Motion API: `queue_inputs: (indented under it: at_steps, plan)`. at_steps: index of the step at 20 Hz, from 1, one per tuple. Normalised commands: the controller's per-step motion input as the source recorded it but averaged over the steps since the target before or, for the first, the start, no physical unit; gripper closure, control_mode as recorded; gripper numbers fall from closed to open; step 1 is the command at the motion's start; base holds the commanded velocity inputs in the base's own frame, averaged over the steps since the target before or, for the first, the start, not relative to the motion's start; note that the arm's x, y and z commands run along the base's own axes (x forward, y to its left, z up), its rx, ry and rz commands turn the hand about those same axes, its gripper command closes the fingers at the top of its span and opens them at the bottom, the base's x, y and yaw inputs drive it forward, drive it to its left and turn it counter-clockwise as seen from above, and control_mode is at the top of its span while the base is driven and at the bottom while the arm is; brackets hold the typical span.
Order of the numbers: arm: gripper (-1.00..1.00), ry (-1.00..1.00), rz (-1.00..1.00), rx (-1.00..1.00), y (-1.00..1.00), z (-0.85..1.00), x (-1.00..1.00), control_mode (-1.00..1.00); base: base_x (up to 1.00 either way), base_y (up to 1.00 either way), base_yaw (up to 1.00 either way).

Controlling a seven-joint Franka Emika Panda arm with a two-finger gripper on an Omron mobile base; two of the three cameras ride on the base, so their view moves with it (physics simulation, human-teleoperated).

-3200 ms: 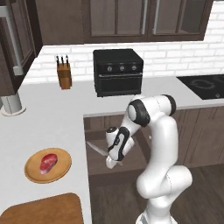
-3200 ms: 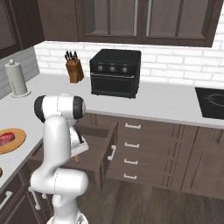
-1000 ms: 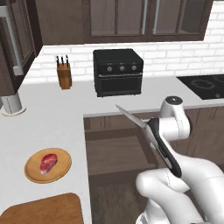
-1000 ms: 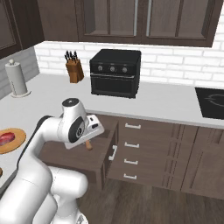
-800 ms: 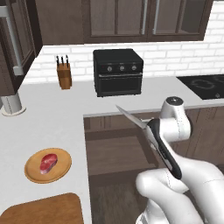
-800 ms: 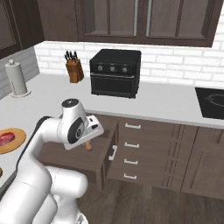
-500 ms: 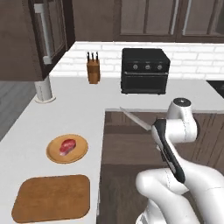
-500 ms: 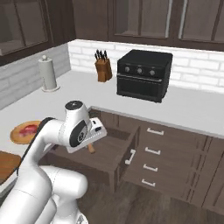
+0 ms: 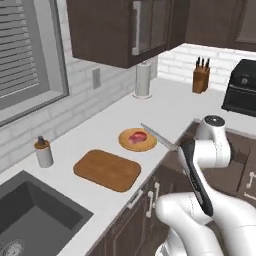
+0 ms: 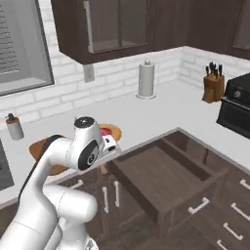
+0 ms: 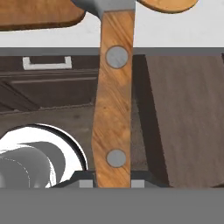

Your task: Pick up the knife from the drawer and place it on the cutting board. Then place the meat from the plate to the cutting board.

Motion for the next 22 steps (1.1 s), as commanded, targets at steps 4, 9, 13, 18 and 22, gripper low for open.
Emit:
queue_inputs:
  at_steps: [4,9,13,18,22]
  plan:
    - [1.0,0.0,0.0,0.0,0.0,0.0,0.0,1.0,0.01,-0.04,0.93]
    - [1.0,0.0,0.0,0.0,0.0,0.0,0.0,1.0,0.17,-0.04,0.49]
    - [1.0,0.0,0.0,0.0,0.0,0.0,0.0,1.0,0.23,-0.34,0.07]
    - [1.0,0.0,0.0,0.0,0.0,0.0,0.0,1.0,0.73,-0.09,0.01]
    - [1.0,0.0,0.0,0.0,0.0,0.0,0.0,1.0,0.59,0.0,0.0]
